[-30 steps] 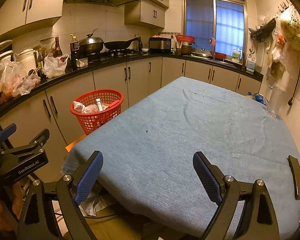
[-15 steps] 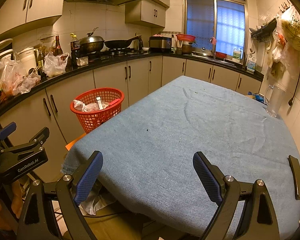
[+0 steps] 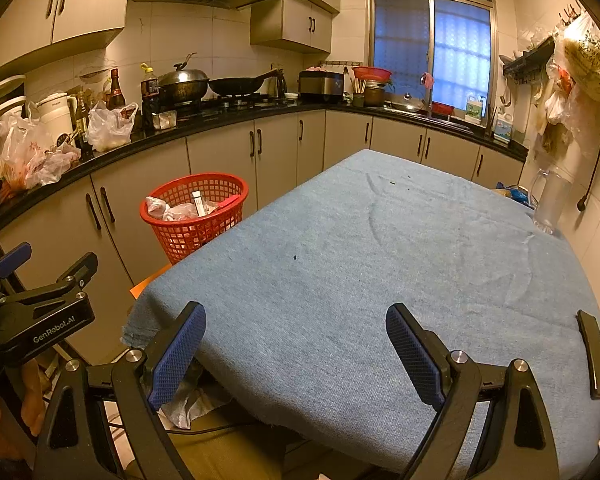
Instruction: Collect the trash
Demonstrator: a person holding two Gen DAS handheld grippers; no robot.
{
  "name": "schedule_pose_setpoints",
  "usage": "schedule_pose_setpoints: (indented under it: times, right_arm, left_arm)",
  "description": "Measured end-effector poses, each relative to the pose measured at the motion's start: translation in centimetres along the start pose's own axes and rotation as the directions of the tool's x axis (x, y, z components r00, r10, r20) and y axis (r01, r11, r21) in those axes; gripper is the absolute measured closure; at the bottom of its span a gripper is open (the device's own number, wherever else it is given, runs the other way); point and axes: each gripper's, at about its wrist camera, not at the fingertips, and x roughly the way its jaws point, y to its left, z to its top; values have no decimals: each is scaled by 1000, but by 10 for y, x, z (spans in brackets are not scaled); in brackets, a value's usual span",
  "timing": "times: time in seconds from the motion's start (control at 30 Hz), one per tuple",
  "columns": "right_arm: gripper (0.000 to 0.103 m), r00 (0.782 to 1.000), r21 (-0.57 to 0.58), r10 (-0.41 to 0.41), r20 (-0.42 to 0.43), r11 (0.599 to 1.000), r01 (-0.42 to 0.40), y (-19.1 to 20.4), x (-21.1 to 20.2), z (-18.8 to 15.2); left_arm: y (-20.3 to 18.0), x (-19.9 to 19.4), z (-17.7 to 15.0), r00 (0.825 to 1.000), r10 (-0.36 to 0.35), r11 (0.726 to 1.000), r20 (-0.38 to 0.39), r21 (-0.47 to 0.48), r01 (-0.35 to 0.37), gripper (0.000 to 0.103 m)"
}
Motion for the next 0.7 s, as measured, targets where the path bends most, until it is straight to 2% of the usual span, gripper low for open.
schedule_pose_setpoints:
  times: [0.7]
  right_arm:
    - [9,1000,-1,2,-3,1000,-2,-3,4,-3]
  left_arm:
    - [-1,1,0,1000,-7,1000,0,11,7,0]
